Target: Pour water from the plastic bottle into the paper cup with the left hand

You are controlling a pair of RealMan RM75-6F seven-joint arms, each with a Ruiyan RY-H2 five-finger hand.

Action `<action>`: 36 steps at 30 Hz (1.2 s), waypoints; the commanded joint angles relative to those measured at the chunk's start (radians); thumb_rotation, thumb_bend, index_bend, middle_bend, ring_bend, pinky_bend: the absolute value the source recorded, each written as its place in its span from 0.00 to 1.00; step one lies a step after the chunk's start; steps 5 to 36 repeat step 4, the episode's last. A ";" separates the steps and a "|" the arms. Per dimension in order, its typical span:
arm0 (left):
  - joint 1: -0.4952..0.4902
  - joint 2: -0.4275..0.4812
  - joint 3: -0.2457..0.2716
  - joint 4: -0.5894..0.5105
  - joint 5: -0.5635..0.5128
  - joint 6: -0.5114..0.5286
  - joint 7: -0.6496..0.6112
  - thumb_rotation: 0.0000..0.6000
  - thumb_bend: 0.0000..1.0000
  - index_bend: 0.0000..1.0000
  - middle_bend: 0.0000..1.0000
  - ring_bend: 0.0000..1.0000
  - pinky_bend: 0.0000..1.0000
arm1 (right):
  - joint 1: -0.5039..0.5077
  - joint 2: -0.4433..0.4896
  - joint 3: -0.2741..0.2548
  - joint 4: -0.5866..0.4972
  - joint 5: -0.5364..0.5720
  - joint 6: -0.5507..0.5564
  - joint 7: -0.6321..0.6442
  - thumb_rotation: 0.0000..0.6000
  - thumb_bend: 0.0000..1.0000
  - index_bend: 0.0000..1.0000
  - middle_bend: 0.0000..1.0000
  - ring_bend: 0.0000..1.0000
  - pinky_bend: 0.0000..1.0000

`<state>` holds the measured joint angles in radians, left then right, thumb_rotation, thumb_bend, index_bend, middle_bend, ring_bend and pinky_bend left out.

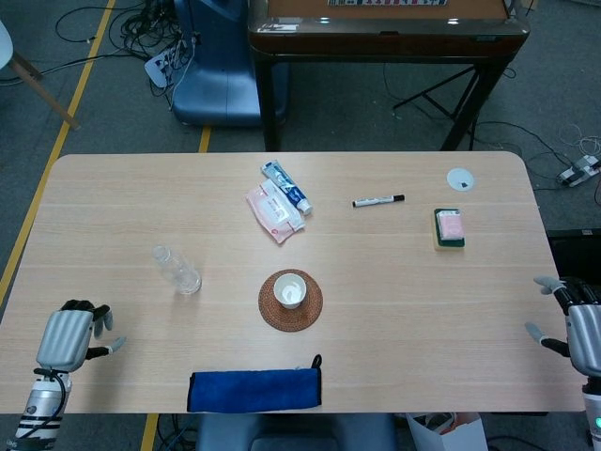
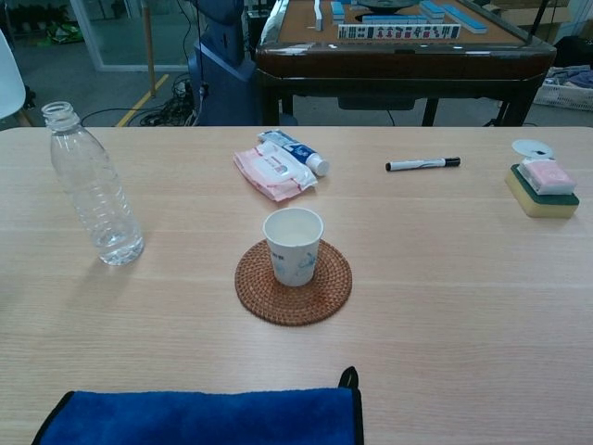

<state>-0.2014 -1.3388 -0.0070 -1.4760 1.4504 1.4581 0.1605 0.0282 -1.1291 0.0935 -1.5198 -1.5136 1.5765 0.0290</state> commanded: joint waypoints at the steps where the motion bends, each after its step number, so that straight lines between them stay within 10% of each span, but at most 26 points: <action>1: 0.010 0.003 0.003 -0.001 -0.005 -0.003 0.060 1.00 0.08 0.66 0.76 0.47 0.37 | 0.000 0.002 -0.001 0.001 -0.002 0.001 0.003 1.00 0.08 0.31 0.42 0.26 0.41; 36: 0.010 0.002 -0.002 -0.008 -0.013 -0.011 0.076 1.00 0.08 0.66 0.76 0.47 0.37 | 0.001 0.004 -0.001 0.002 -0.003 -0.001 0.008 1.00 0.08 0.31 0.42 0.26 0.41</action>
